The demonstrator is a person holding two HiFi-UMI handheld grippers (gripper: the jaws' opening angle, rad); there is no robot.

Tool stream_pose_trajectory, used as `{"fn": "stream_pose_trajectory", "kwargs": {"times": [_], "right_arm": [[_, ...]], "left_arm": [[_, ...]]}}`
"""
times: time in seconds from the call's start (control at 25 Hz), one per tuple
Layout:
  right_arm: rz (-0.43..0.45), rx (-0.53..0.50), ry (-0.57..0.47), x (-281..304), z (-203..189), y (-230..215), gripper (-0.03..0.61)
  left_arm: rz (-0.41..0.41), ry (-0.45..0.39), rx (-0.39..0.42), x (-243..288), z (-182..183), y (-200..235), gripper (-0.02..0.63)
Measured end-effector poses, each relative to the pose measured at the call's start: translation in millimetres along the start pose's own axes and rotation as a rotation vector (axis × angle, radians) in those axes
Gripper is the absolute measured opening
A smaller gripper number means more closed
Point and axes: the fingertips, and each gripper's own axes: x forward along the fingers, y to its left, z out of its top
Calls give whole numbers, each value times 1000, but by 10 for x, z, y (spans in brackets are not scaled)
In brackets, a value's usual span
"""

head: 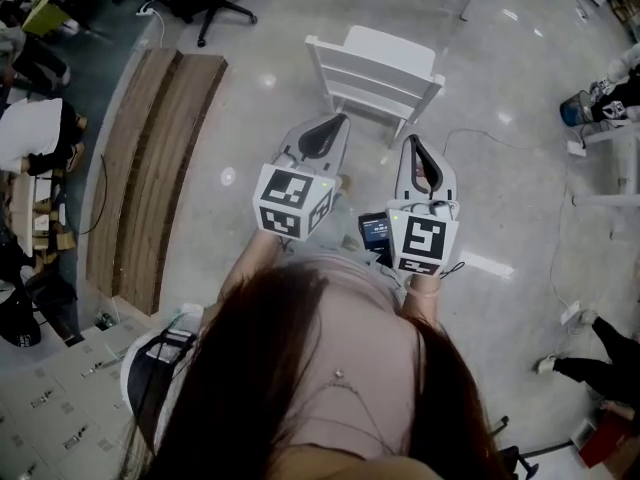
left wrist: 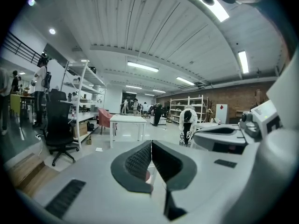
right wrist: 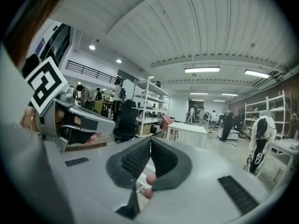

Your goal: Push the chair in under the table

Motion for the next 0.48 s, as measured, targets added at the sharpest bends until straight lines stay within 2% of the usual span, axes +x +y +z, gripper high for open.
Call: {"fn": "stream_pose_trajectory", "kwargs": {"times": [0.48], "right_arm": [[-14,-26,65,842,-98,-163,23]], "left_arm": [[-59,84,48,781,-29,470,9]]}}
